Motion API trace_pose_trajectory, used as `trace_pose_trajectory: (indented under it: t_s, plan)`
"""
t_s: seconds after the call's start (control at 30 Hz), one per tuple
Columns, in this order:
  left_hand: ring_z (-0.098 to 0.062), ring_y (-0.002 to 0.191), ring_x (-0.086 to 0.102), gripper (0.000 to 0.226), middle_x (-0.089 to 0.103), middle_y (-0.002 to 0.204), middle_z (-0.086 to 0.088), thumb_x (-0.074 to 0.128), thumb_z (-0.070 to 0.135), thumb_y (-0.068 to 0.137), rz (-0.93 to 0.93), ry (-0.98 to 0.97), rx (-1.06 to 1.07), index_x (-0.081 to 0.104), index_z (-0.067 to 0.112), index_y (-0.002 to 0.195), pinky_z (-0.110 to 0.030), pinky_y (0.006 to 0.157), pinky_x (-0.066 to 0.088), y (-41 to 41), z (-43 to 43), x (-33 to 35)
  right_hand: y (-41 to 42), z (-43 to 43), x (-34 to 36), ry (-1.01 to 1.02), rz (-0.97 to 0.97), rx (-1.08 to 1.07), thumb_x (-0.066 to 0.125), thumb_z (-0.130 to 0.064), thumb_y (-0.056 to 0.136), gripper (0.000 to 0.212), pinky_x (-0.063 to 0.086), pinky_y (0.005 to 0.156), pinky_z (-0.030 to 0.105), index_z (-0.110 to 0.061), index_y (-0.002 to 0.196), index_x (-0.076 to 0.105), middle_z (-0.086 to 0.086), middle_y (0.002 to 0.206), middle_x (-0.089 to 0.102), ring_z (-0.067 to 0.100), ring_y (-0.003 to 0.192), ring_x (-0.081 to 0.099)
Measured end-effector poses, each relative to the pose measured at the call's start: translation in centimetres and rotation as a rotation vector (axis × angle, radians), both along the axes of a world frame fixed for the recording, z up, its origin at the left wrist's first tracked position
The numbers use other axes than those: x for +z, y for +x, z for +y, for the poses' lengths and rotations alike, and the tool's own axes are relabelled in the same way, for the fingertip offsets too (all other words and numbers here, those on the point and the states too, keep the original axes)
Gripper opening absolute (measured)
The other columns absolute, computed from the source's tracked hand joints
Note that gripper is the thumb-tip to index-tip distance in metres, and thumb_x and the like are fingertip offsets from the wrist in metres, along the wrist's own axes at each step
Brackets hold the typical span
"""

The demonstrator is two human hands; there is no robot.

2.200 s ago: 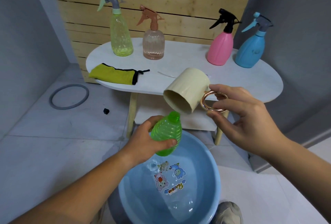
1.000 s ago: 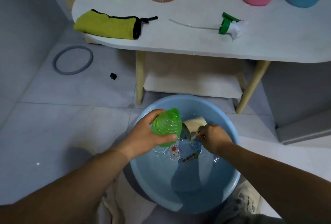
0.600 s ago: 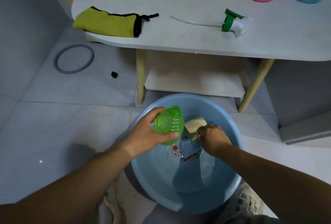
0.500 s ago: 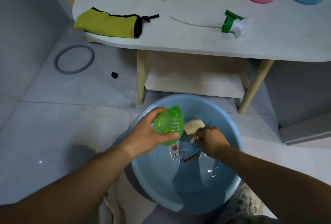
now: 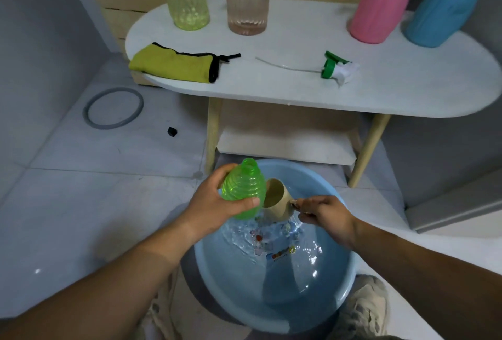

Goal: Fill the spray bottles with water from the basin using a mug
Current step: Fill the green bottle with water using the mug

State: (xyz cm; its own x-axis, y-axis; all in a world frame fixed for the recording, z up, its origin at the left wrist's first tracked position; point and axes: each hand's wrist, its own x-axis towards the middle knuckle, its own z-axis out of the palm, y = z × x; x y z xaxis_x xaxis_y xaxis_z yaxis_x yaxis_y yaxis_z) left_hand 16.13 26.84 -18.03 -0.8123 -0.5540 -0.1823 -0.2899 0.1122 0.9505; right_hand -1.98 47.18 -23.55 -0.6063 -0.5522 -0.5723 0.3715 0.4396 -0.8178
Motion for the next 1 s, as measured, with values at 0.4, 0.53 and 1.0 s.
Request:
trace_pose_trajectory:
  t_s: [0.4,0.53,1.0]
  plan:
    - [-0.008,0.109,0.068,0.079,0.071,0.117,0.008,0.094,0.046,0.054,0.113,0.015,0.011,0.062,0.033,0.125,-0.026,0.091,0.055,0.0,0.7,3.2,-2.4,4.0,12.3,-0.170,0.106,-0.020,0.062,-0.010,0.094,0.030,0.057,0.090,0.030,0.019,0.098,0.064,0.018,0.089,0.065,0.025,0.086,0.063]
    - [-0.007,0.109,0.067,0.082,0.070,0.118,0.007,0.091,0.054,0.050,0.133,-0.004,-0.015,0.062,0.034,0.123,-0.026,0.092,0.054,-0.1,1.3,4.0,-2.1,4.7,16.6,-0.249,0.162,-0.044,0.062,-0.012,0.093,0.032,0.057,0.089,0.032,0.018,0.103,0.066,0.023,0.099,0.070,0.026,0.087,0.065]
    - [-0.007,0.102,0.070,0.074,0.074,0.109,0.014,0.091,0.051,0.053,0.149,-0.018,-0.086,0.064,0.035,0.120,-0.036,0.095,0.058,-1.3,2.8,6.6,-0.1,3.8,23.4,-0.306,0.537,0.043,0.071,-0.048,0.076,0.051,0.050,0.103,0.050,0.003,0.084,0.069,0.023,0.095,0.072,0.027,0.091,0.072]
